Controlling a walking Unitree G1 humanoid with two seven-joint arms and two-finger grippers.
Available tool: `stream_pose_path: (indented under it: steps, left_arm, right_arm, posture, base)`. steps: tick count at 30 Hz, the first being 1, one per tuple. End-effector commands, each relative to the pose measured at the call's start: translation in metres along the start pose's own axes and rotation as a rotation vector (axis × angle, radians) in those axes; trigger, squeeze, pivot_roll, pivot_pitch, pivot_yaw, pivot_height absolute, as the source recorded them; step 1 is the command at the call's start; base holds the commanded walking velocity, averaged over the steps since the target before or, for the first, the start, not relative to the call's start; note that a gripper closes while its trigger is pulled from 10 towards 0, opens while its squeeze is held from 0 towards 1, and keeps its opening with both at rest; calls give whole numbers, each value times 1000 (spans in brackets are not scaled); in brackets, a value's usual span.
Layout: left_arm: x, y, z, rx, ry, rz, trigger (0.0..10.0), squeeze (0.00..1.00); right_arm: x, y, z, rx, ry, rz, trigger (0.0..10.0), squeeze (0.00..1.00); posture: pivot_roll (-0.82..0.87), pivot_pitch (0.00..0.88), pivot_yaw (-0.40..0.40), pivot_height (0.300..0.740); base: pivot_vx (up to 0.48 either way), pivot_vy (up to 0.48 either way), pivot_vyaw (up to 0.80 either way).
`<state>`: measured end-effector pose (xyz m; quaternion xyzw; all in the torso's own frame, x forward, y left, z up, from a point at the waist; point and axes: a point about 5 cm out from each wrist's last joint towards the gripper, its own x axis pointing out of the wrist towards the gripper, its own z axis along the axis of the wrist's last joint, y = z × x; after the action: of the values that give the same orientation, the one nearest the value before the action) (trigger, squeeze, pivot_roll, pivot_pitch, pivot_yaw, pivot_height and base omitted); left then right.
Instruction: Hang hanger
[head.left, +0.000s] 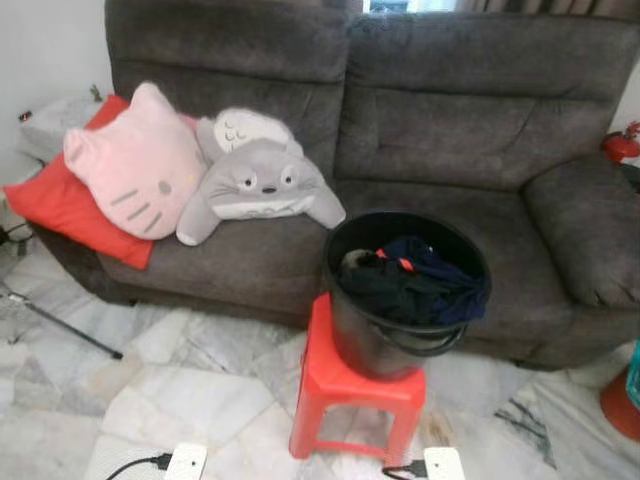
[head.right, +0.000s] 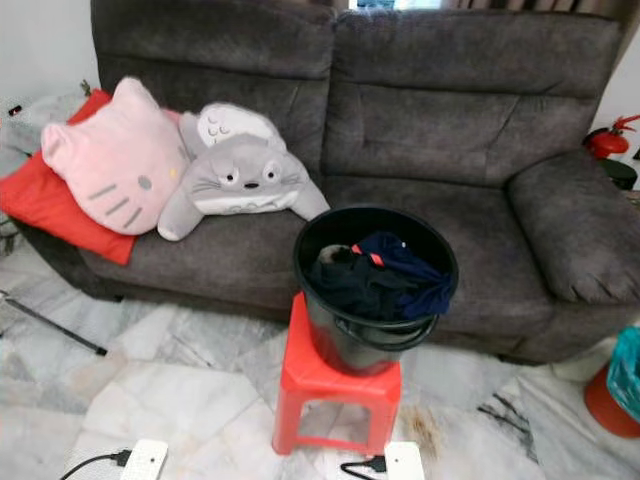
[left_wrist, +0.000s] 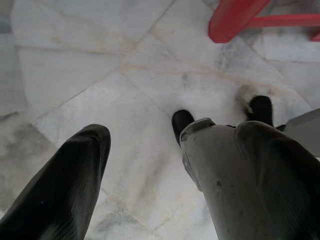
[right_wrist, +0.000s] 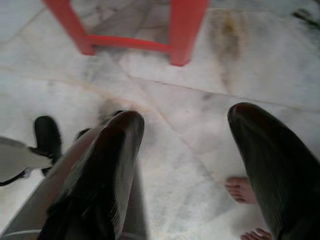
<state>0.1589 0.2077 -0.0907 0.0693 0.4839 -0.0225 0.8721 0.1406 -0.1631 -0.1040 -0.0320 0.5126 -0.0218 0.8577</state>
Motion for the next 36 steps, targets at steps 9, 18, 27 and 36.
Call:
stream_pose_path:
  steps: [9,18,27,36]
  left_arm:
    - [-1,1,-2,-3,1,2,10000,0]
    - [0,-1,0,-10,-5,-6,10000,0]
    - [-1,0,-2,50,-14,-28,10000,0]
    - [-1,2,3,66,-28,-30,10000,0]
  right_arm:
    - [0,-4,1,-8,-7,-10,10000,0]
    - [0,-5,2,-12,-19,-13,10000,0]
    - [-4,-7,19,35,-243,-74,10000,0]
    - [-24,-42,58,-54,-639,-221,10000,0]
  posture:
    - [-67,0,-27,740]
    - [-69,0,-27,740]
    - [-102,0,-5,740]
    - [-116,0,7,740]
  base:
    - [0,0,0]
    - [0,0,0]
    - [0,0,0]
    - [0,0,0]
